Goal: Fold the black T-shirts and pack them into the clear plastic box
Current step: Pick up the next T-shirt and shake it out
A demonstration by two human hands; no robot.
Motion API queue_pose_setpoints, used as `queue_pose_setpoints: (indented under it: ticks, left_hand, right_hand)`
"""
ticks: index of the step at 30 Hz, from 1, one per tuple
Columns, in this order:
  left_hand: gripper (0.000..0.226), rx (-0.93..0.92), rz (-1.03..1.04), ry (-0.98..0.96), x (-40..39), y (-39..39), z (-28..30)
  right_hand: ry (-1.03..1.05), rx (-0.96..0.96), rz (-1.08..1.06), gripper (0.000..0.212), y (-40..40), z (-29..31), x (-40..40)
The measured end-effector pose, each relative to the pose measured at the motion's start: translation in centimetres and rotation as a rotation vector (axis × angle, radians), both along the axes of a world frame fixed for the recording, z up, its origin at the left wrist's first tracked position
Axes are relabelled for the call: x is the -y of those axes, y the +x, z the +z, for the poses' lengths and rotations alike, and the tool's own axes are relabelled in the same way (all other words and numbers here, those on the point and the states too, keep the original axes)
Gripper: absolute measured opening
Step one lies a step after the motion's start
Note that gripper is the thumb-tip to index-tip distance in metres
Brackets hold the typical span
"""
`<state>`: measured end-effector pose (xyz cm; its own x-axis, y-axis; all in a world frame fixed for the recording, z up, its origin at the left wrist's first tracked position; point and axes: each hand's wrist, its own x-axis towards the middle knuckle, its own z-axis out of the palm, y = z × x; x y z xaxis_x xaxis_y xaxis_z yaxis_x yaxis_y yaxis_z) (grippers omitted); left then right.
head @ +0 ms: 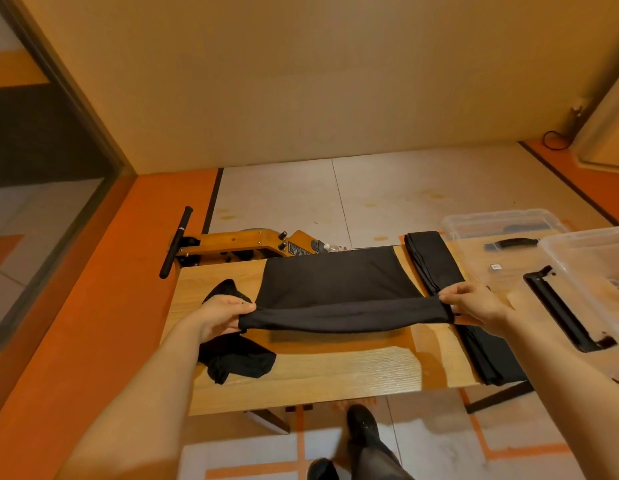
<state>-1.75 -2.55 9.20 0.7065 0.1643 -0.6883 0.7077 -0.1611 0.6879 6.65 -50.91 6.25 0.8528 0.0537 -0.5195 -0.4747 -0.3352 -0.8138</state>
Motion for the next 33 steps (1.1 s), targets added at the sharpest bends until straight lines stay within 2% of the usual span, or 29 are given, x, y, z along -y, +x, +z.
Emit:
queue_pose_setpoints:
  ticks: [4, 7, 13, 17, 20, 26, 33]
  left_hand:
    - [0.022, -0.148, -0.217, -0.022, -0.4, -0.8, 0.9]
    - [0.019, -0.136, -0.236, -0.020, -0.4, -0.8, 0.7]
    - [0.010, 0.093, 0.052, 0.097, 0.0, 0.8, -1.6]
    - [0.008, 0.162, 0.142, 0.174, 0.4, 2.4, -2.9]
    - [0.006, 0.196, 0.188, 0.231, 0.7, 3.8, -3.9]
    - [0.024, 0.199, 0.201, 0.321, 1.6, 6.9, -5.3]
    - [0.023, 0.205, 0.212, 0.336, 1.8, 11.7, -6.4]
  right_hand:
    - [0.004, -0.259, 0.241, 0.012, 0.1, -0.9, 1.3]
    - [-0.028, -0.306, 0.236, 0.011, 0.1, -0.8, 0.6]
    - [-0.105, -0.113, 0.073, 0.014, 0.9, -1.2, -1.9]
    - [-0.099, 0.010, -0.076, 0.008, 2.0, -2.8, -2.6]
    - [-0.074, 0.043, -0.143, 0.007, 3.0, -3.9, -2.8]
    - [-0.068, 0.095, -0.189, 0.011, 5.5, -5.3, -3.0]
    - [-0.143, 0.123, -0.221, 0.008, 10.1, -6.4, -3.9]
